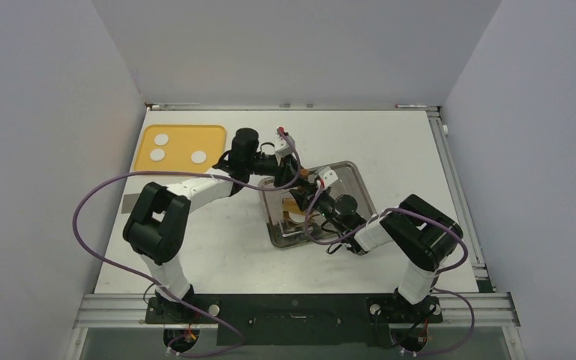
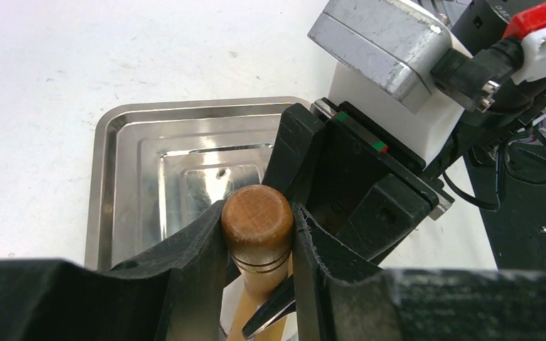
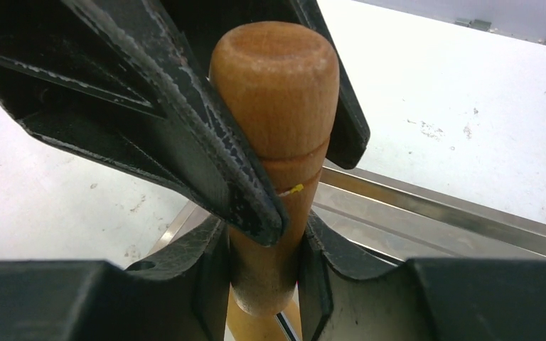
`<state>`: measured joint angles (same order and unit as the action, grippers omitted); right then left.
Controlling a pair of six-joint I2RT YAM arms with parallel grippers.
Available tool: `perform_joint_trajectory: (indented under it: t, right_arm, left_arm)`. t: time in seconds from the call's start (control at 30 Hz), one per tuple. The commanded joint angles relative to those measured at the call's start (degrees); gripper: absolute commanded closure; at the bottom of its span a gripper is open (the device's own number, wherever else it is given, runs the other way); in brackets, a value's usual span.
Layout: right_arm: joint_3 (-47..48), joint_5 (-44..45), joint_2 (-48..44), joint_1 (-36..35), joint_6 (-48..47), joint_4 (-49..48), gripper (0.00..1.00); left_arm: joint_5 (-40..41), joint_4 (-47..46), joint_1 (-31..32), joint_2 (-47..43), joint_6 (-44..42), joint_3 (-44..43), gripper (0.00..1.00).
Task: Roll out the dumpling wrappers from the dough
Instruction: Flatten out the dough on the work surface.
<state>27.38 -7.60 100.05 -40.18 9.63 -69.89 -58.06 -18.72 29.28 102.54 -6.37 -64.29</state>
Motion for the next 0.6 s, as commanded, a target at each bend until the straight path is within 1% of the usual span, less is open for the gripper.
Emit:
perform_joint_trajectory:
  t: [0.0, 0.2, 0.4, 0.57]
  right_arm:
    - [-5.93, 3.69, 3.75, -1.28, -0.44, 3.50, 0.92]
    - [-9.18, 5.18, 4.84, -1.31, 1.89, 1.73, 0.92]
    - [-9.59, 5.67, 4.60, -1.30, 2.15, 1.59, 0.91]
    - [-9.36, 5.39, 3.55, -1.54, 2.15, 2.65, 0.92]
  left_arm:
    - [3.51, 9.62, 0.44, 1.66, -5.32, 6.77, 1.00]
    - [4.68, 9.14, -0.20, 1.92, -5.92, 9.79, 1.00]
    - [5.34, 8.60, -1.79, 3.20, -5.60, 8.76, 1.00]
    - [5.44, 10.10, -1.94, 1.95, -6.81, 8.18, 1.00]
